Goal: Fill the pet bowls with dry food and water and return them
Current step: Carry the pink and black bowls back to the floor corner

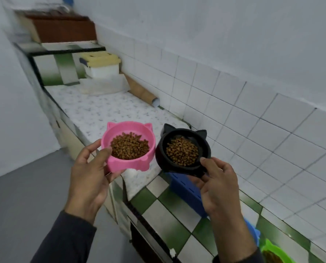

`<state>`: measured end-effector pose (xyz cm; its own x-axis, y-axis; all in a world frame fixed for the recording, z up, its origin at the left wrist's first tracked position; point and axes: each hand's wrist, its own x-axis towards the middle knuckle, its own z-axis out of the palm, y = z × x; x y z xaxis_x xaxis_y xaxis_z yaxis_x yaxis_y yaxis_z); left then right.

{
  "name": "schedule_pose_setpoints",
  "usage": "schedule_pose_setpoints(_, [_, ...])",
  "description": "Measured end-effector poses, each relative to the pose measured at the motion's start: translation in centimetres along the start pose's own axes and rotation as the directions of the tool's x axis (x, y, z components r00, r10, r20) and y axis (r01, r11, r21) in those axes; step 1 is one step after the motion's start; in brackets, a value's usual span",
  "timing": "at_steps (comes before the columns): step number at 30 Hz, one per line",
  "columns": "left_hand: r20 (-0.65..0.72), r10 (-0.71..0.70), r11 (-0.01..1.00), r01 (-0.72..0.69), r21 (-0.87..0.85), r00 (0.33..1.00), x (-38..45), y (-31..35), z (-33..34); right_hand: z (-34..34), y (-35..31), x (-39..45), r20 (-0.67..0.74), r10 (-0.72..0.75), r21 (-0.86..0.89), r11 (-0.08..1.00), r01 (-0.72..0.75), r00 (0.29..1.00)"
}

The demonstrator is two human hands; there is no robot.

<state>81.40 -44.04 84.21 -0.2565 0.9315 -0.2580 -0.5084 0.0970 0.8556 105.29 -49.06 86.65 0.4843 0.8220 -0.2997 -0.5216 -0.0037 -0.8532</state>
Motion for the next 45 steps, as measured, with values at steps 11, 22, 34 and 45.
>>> schedule_pose_setpoints(11, [-0.258,0.127,0.990,-0.139,-0.028,0.958,8.7,9.3,-15.1,19.2,10.9,0.1,0.239,0.147,-0.121,0.985,-0.120,0.960])
schedule_pose_setpoints(22, [-0.531,0.172,0.967,-0.244,-0.069,0.830,15.9,14.5,-26.7,35.0,21.2,1.4,0.411,0.301,-0.270,0.942,-0.200,0.860])
schedule_pose_setpoints(34, [-0.686,0.201,0.945,-0.322,-0.051,0.700,27.3,20.5,-32.5,52.0,29.5,6.9,0.491,0.461,-0.382,0.877,-0.293,0.739])
schedule_pose_setpoints(45, [-0.762,0.154,0.941,-0.328,-0.081,0.629,38.6,23.6,-39.9,65.1,38.2,10.3,0.464,0.566,-0.475,0.808,-0.348,0.682])
